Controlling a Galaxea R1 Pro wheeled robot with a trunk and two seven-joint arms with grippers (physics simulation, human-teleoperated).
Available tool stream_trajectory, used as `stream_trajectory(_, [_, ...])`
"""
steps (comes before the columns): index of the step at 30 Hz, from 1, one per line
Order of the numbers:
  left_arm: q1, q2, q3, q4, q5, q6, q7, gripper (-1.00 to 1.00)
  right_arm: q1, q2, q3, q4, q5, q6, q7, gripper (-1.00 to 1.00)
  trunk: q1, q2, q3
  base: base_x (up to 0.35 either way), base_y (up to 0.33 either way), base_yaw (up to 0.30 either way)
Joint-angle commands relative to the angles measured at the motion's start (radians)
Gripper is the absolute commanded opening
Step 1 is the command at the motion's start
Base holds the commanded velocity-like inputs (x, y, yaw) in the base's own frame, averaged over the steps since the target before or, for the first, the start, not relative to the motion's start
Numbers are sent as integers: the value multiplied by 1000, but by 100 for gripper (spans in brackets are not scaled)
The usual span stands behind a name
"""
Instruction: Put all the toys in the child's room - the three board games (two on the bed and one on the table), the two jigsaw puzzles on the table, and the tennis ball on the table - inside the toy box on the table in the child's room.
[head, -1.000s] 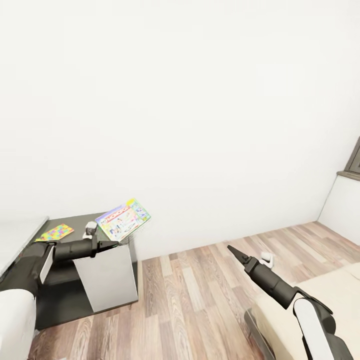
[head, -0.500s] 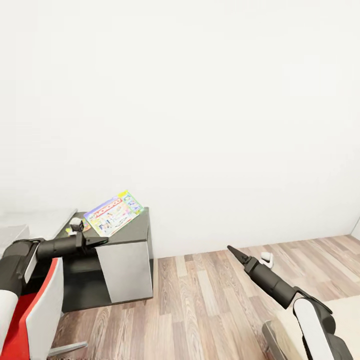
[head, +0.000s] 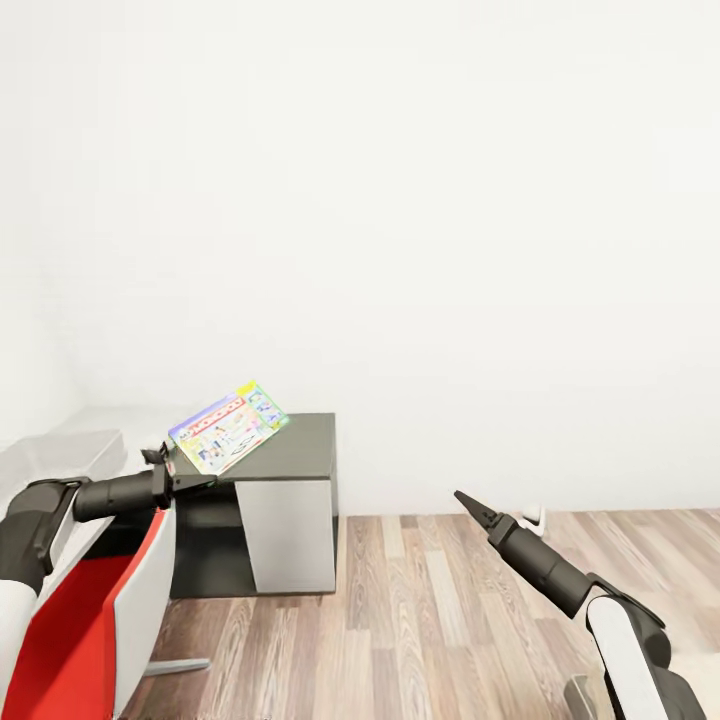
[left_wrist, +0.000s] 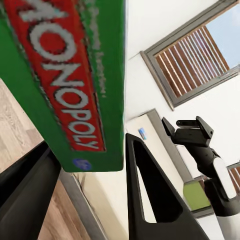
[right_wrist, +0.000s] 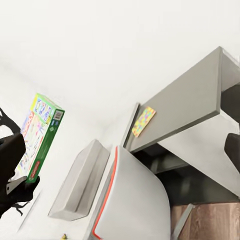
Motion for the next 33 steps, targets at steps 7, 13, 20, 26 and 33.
stream_trajectory(7, [-1, -3, 1, 1, -4, 9, -6, -100, 0, 0, -2, 0, -4, 7, 0, 100, 0, -1, 3, 0, 0, 272])
stream_trajectory(13, [-1, -6, 1, 2, -4, 8, -6, -100, 0, 0, -2, 1, -3, 6, 0, 100, 0, -1, 6, 0, 0, 272])
stream_trajectory(20, [-1, -6, 0, 2, -4, 8, -6, -100, 0, -1, -2, 1, -4, 7, 0, 100, 0, -1, 10, 0, 0, 272])
stream_trajectory(26, [-1, -7, 0, 2, -4, 7, -6, -100, 0, -1, -2, 1, -3, 7, 0, 100, 0, -1, 13, 0, 0, 272])
stream_trajectory(33, [-1, -8, 0, 2, -4, 8, -3, -100, 0, -1, -2, 1, -3, 7, 0, 100, 0, -1, 17, 0, 0, 272])
